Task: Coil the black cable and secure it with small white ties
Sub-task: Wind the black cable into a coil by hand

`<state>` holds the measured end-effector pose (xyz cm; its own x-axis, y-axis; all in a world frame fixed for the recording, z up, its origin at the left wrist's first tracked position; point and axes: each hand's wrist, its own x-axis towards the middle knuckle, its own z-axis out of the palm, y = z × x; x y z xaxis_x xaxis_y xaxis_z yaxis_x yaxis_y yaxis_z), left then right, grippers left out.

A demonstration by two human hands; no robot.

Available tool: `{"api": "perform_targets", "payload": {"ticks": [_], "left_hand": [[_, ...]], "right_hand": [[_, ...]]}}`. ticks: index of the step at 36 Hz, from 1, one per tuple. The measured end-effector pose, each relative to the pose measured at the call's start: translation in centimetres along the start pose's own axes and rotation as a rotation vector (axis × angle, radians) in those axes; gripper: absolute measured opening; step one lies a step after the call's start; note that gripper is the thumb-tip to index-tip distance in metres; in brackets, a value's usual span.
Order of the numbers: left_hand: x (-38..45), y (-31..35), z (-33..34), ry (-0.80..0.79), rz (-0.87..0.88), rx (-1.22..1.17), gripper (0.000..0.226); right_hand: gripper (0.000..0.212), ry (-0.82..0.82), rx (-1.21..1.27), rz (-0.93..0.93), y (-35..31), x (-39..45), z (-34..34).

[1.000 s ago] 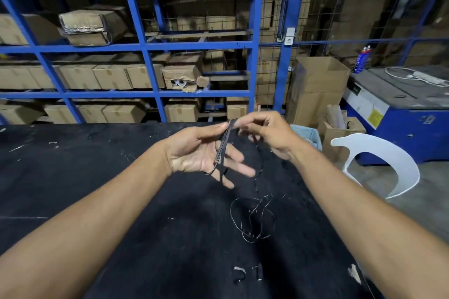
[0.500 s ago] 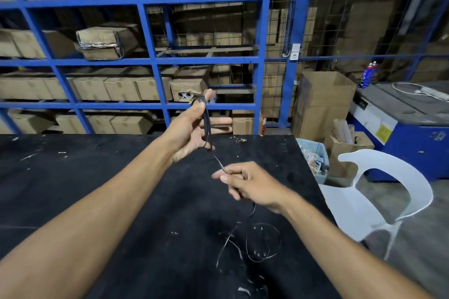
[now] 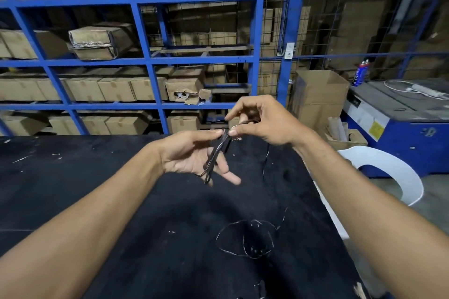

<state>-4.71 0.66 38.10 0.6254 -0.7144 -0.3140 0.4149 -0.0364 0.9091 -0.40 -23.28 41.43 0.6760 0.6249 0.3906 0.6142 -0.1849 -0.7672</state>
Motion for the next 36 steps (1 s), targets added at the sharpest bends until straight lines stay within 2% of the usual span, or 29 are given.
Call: {"api": "perform_targets", "payload": {"ticks": [6,9,13,18,21,23,28,32,36], "left_hand": [[-0.7,0.3,0.5,-0.089,0.016,0.032,0.052],[-1.0,0.4,0.7,-0.127,0.059,-0.01,0.056],[-0.8,0.8,1.0,-0.142,0.18,-0.078,0.054],[-0.3,1.5,1.3,0.018,0.308,-0.136,0.05],[0.0,1.9,1.4,0.127,0.372,-0.192,0.048],[0.2,2.0,1.2,0.206,0.412,-0.234,0.047],[0.5,2.3,0.4,0.425,0.502,-0.2,0.045],[0.1,2.5,0.1,0.561,0.519,-0.116,0.046],[-0.7,1.7,-0.5,0.65,0.44,0.067,0.041]], "right_hand": [[0.016,0.036,-0.008,-0.065,0.2,0.7,-0.8],[0.013,0.135,0.17,0.02,1.4,0.5,-0.5],[0.019,0.227,0.404,0.176,4.1,-0.1,2.0],[0.023,0.249,0.579,0.318,5.4,-1.4,6.6],[0.022,0.24,0.581,0.37,5.8,-2.4,9.1],[0.021,0.166,0.554,0.394,5.9,-2.9,10.4],[0.034,-0.047,0.499,0.394,4.0,-4.1,11.6],[0.028,-0.052,0.311,0.384,2.2,-4.0,10.4],[0.022,-0.021,0.039,0.318,0.2,-3.4,7.9]]}}
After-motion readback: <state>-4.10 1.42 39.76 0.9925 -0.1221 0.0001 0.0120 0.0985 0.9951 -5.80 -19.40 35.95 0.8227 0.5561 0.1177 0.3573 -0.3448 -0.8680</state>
